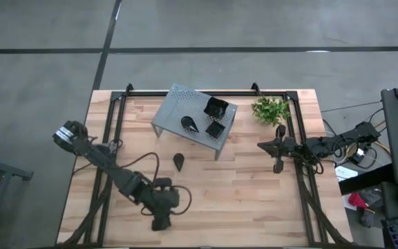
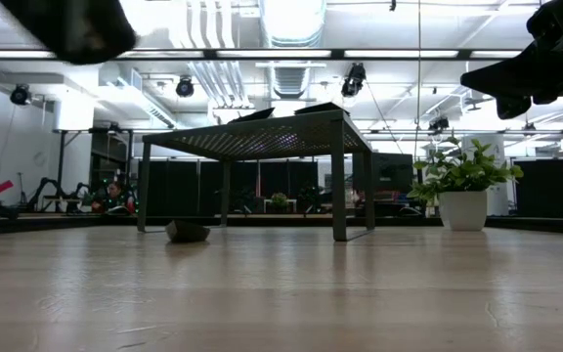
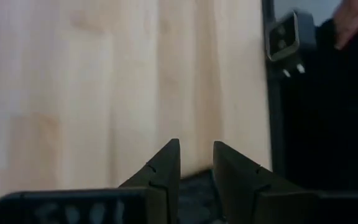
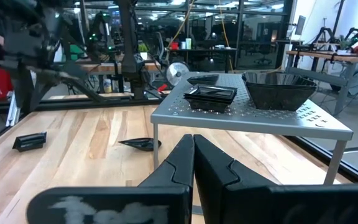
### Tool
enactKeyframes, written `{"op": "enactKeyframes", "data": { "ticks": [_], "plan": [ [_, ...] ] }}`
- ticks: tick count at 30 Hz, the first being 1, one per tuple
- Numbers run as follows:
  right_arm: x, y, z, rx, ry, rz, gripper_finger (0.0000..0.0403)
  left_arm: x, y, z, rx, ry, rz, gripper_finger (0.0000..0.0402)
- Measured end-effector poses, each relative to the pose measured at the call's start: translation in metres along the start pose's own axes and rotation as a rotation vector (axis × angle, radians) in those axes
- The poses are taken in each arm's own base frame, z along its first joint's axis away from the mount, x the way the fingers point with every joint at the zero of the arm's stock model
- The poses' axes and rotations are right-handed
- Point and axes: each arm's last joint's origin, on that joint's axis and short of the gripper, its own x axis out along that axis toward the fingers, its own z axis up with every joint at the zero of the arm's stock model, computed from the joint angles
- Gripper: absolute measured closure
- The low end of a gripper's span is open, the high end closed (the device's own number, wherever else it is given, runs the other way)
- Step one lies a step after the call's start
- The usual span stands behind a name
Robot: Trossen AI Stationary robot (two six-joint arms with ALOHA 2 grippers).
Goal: Pick & Place Mini shaped plates
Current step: Stack the square plate into the square plate on the shelf
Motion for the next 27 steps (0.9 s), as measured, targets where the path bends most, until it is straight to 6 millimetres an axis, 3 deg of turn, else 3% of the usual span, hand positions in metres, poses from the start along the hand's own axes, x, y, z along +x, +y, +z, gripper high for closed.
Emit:
{"op": "enactKeyframes", "data": {
  "ticks": [14, 21, 27],
  "plan": [
    [0.0, 0.0, 0.0, -0.001, 0.0, 0.0, 0.0394, 0.03, -0.026, -0.057, -0.195, -0.097, -0.263, 0.0312],
    [0.0, 0.0, 0.0, 0.0, 0.0, 0.0, 0.0394, 0.037, -0.023, -0.09, -0.27, -0.055, -0.204, 0.0312],
    [0.0, 0.0, 0.0, -0.002, 0.0, 0.0, 0.0394, 0.035, -0.028, -0.092, -0.235, -0.109, -0.18, 0.0312]
  ]
}}
